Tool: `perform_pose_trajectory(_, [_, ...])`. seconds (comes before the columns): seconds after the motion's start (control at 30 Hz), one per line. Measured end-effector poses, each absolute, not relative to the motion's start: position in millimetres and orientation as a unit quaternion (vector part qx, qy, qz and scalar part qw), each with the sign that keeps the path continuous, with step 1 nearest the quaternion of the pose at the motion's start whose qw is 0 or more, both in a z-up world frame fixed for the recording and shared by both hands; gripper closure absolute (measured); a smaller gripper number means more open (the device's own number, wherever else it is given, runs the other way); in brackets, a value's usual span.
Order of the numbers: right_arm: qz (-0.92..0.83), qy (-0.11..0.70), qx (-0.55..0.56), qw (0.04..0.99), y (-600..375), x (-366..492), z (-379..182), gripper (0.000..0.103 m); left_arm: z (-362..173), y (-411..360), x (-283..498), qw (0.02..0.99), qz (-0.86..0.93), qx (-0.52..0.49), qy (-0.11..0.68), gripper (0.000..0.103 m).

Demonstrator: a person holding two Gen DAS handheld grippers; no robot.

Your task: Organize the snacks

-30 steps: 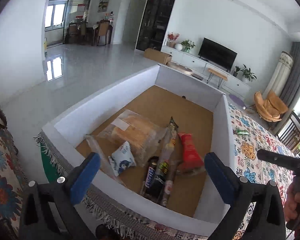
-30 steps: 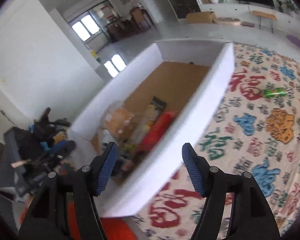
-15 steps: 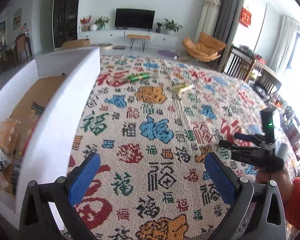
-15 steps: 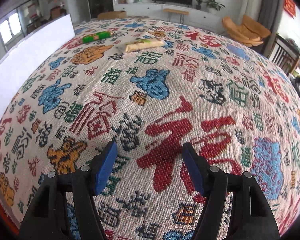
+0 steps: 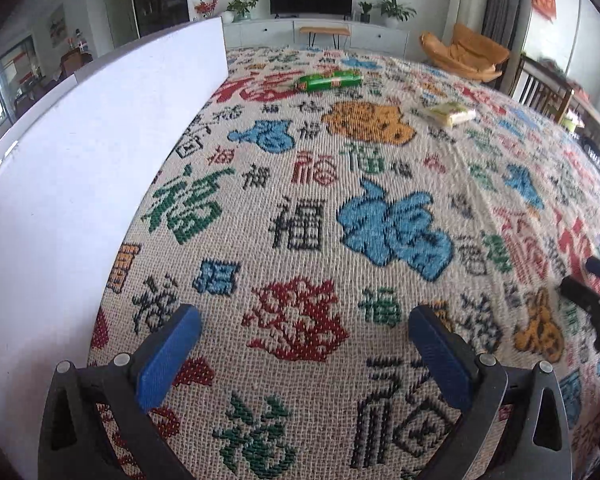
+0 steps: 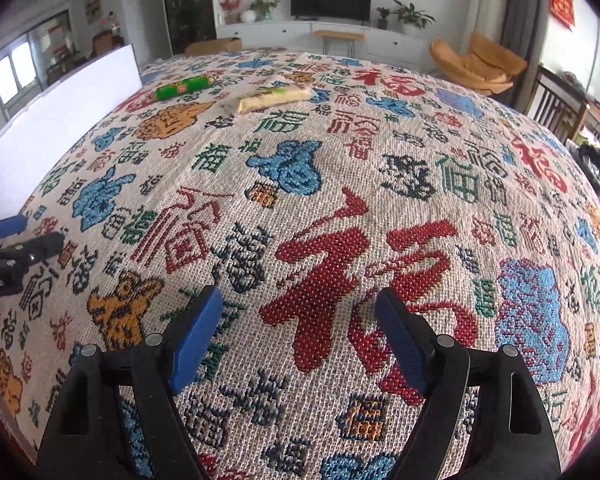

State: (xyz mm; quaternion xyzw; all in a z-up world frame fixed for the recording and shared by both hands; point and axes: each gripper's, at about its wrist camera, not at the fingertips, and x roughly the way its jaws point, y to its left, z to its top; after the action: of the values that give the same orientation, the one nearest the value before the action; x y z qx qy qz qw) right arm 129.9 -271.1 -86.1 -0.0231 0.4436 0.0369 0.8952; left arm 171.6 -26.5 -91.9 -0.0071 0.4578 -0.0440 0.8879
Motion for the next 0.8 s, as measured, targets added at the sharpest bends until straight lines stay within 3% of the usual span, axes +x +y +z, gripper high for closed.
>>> perform_pose_trajectory(0.8, [0.033, 0.444, -0.027, 0.895, -271.3, 125.8, -87.2, 0.019, -98.2, -27.2, 175.6, 0.883, -0.031, 0.004, 0.468, 0.000])
